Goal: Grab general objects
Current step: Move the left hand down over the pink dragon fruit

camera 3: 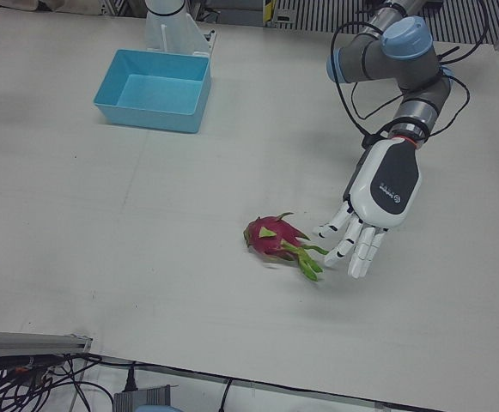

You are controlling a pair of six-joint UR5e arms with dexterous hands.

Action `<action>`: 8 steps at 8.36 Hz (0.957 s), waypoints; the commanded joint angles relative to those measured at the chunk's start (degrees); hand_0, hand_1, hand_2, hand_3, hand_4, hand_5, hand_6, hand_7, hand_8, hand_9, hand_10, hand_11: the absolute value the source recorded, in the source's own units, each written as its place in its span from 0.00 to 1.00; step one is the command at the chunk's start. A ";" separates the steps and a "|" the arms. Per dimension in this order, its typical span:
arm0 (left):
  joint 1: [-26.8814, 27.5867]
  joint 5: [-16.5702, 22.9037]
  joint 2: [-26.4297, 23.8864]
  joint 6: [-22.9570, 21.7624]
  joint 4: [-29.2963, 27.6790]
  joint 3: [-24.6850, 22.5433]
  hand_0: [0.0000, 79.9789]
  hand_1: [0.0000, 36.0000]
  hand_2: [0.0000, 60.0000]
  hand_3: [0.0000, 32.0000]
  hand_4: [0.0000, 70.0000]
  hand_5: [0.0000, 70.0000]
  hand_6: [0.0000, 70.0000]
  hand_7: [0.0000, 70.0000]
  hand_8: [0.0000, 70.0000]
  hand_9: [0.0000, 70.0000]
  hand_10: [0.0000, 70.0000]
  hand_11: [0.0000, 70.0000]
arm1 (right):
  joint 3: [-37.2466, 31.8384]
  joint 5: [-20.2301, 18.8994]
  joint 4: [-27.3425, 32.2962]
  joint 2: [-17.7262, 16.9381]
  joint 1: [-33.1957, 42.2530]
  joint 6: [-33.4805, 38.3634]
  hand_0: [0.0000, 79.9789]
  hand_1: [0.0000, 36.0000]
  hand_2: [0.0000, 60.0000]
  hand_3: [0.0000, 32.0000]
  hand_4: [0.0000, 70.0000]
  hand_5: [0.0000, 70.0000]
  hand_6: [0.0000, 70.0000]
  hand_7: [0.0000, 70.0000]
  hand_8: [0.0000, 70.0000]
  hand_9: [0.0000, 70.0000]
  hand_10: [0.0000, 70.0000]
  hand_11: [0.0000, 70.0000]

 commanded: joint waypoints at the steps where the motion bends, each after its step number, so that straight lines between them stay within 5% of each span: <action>1: 3.90 -0.78 0.22 10.34 9.31 -6.16 1.00 1.00 1.00 0.00 0.00 1.00 0.00 0.53 0.00 0.09 0.00 0.00 | 0.00 0.00 0.00 0.00 0.00 0.00 0.00 0.00 0.00 0.00 0.00 0.00 0.00 0.00 0.00 0.00 0.00 0.00; 2: 5.50 -3.05 0.05 12.57 10.91 -6.18 1.00 1.00 1.00 0.01 0.00 1.00 0.00 0.50 0.00 0.08 0.00 0.00 | 0.00 0.00 0.00 0.00 0.00 0.00 0.00 0.00 0.00 0.00 0.00 0.00 0.00 0.00 0.00 0.00 0.00 0.00; 3: 8.82 -6.21 -0.04 15.64 12.58 -6.52 1.00 1.00 1.00 0.32 0.00 0.66 0.00 0.41 0.00 0.06 0.00 0.00 | 0.00 0.00 0.00 0.00 0.00 0.00 0.00 0.00 0.00 0.00 0.00 0.00 0.00 0.00 0.00 0.00 0.00 0.00; 4: 13.56 -11.28 -0.91 18.54 14.94 -7.05 1.00 1.00 1.00 0.64 0.00 0.15 0.00 0.34 0.00 0.05 0.00 0.00 | 0.00 0.00 0.00 0.00 0.00 0.00 0.00 0.00 0.00 0.00 0.00 0.00 0.00 0.00 0.00 0.00 0.00 0.00; 5: 19.61 -17.08 -4.66 18.83 21.41 -7.93 1.00 1.00 1.00 0.76 0.00 0.00 0.00 0.26 0.00 0.03 0.00 0.00 | 0.00 0.00 0.00 0.00 0.00 0.00 0.00 0.00 0.00 0.00 0.00 0.00 0.00 0.00 0.00 0.00 0.00 0.00; 6: 22.97 -19.05 -8.62 18.84 25.65 -7.41 1.00 1.00 1.00 0.74 0.00 0.00 0.00 0.17 0.00 0.01 0.00 0.00 | 0.00 0.00 0.00 0.00 0.00 0.00 0.00 0.00 0.00 0.00 0.00 0.00 0.00 0.00 0.00 0.00 0.00 0.00; 8: 22.84 -19.16 -9.53 18.66 26.22 -7.49 1.00 1.00 1.00 0.66 0.00 0.02 0.00 0.19 0.00 0.02 0.00 0.00 | 0.00 0.00 0.00 0.00 0.00 0.00 0.00 0.00 0.00 0.00 0.00 0.00 0.00 0.00 0.00 0.00 0.00 0.00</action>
